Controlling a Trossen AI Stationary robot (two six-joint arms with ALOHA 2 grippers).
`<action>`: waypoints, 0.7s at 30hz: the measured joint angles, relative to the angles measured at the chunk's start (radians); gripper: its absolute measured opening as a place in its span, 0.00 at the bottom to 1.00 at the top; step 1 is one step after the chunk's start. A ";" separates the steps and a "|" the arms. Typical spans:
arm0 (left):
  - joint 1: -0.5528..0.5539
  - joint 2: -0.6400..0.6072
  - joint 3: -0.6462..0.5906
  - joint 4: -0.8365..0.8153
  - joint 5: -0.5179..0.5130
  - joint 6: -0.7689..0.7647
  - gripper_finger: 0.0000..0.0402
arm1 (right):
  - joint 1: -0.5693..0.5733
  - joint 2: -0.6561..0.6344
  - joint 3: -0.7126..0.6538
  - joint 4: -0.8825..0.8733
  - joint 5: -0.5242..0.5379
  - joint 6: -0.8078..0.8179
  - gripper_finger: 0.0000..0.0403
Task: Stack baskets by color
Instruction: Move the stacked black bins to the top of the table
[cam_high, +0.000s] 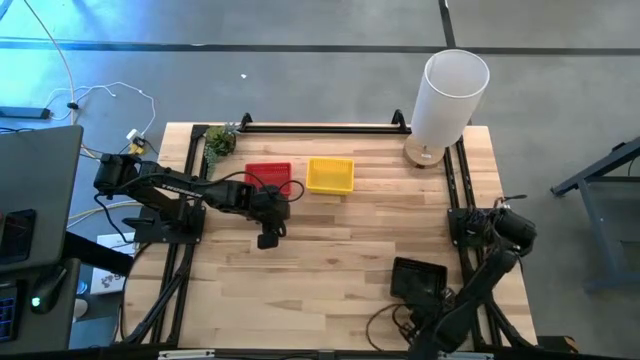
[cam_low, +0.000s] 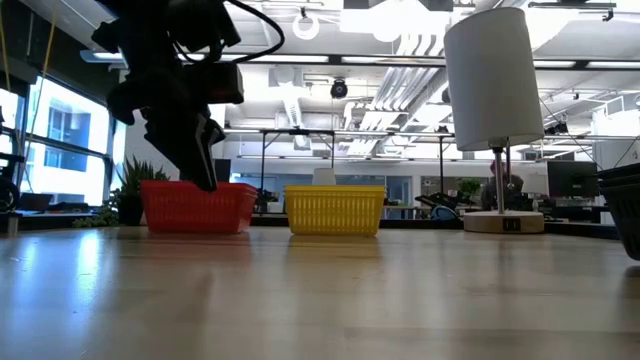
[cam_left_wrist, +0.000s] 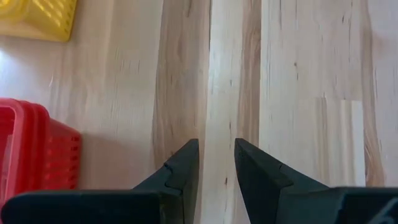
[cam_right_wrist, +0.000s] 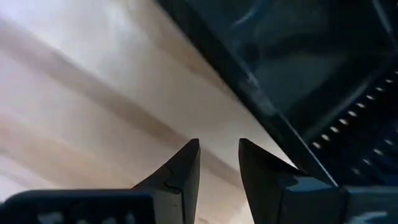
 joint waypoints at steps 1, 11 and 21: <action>0.000 0.000 0.000 0.000 0.000 0.006 0.22 | -0.014 0.000 0.000 -0.004 0.000 -0.002 0.24; 0.000 0.000 0.000 0.001 0.000 0.056 0.22 | -0.109 0.000 0.000 -0.143 -0.012 -0.090 0.24; 0.000 0.000 0.000 0.001 0.000 0.071 0.22 | -0.206 0.000 -0.043 -0.221 0.000 -0.178 0.24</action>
